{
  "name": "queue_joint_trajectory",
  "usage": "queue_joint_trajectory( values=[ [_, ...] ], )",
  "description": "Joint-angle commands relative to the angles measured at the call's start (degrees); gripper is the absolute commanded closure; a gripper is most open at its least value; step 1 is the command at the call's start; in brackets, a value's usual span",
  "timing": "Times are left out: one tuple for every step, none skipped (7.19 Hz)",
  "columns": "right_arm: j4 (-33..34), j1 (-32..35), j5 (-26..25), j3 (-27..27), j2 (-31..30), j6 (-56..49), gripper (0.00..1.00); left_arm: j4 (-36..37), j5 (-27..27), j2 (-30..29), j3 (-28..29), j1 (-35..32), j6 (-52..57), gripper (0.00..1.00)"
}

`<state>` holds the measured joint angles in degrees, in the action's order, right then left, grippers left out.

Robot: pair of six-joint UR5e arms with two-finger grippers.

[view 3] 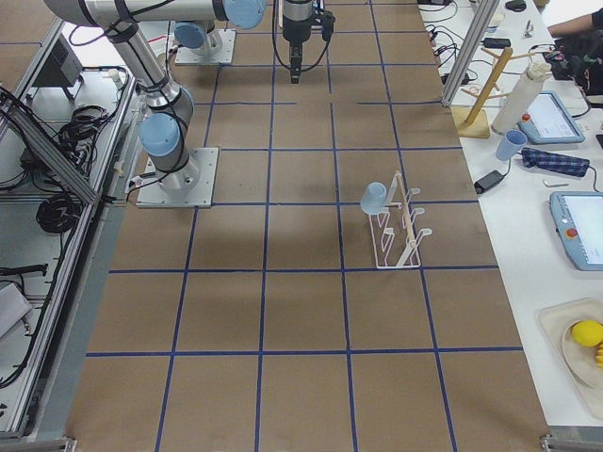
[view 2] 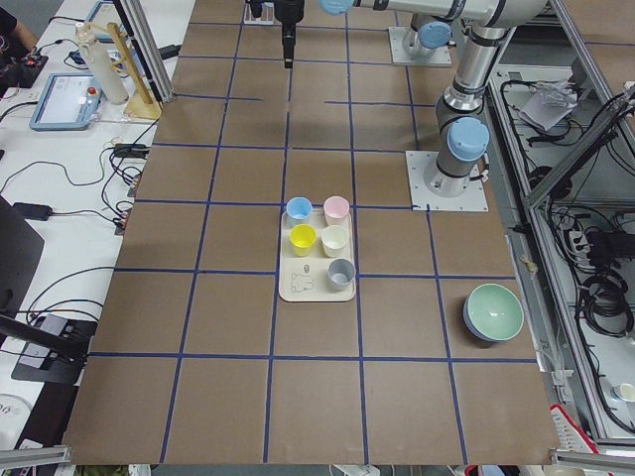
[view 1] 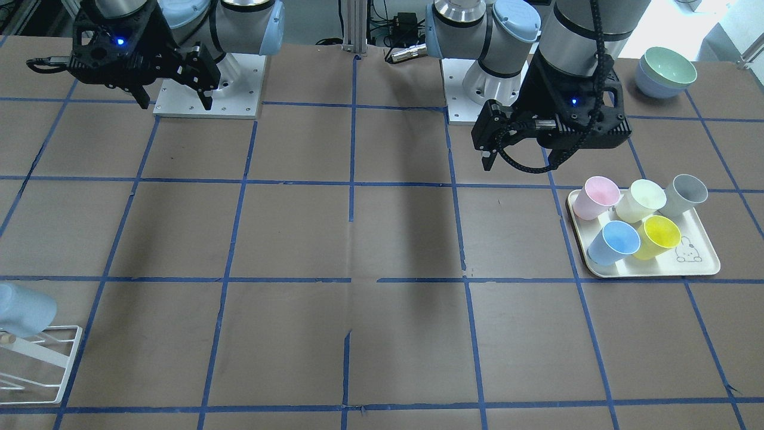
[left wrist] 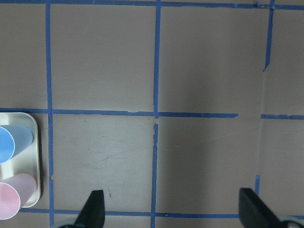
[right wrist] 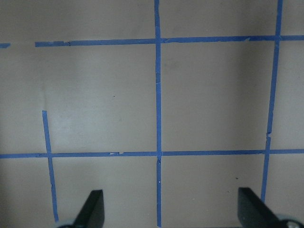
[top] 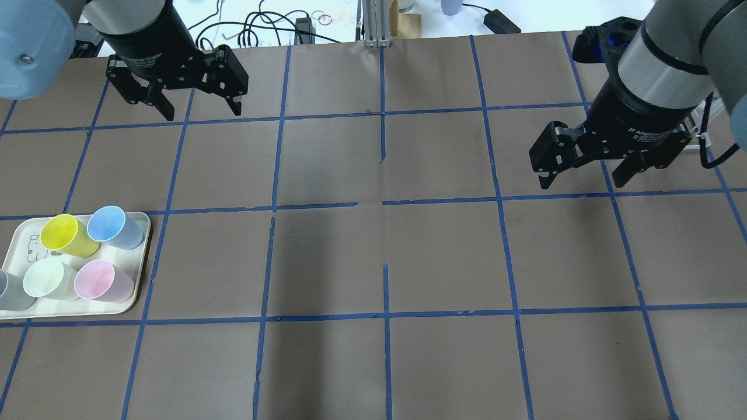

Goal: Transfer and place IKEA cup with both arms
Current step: 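Move the right gripper toward the light blue cup on the wire rack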

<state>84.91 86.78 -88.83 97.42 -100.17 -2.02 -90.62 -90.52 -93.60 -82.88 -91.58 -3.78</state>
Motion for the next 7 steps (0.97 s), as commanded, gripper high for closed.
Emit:
queue_joint_trajectory(
  values=[
    [-0.27,-3.35,-0.90,0.14,0.15,-0.09,0.00,0.00,-0.01,0.00,0.00,0.00,0.00,0.00],
    [0.17,-5.20,-1.08,0.06,0.24,-1.48,0.00,0.00,-0.01,0.00,0.00,0.00,0.00,0.00],
    [0.52,-6.69,-0.91,-0.03,1.11,-1.84,0.00,0.00,-0.01,0.00,0.00,0.00,0.00,0.00],
    [0.70,-8.36,-0.82,-0.64,1.64,-4.02,0.00,0.00,-0.01,0.00,0.00,0.00,0.00,0.00],
    [3.13,-10.21,-0.90,-0.65,1.74,-8.83,0.00,0.00,-0.01,0.00,0.00,0.00,0.00,0.00],
    [4.03,-12.31,-0.82,-0.56,2.87,-13.92,0.00,0.00,-0.01,0.00,0.00,0.00,0.00,0.00],
    [6.21,-15.47,-0.56,-0.73,4.53,-19.98,0.00,0.00,-0.09,0.17,0.00,0.00,0.00,0.00]
  ],
)
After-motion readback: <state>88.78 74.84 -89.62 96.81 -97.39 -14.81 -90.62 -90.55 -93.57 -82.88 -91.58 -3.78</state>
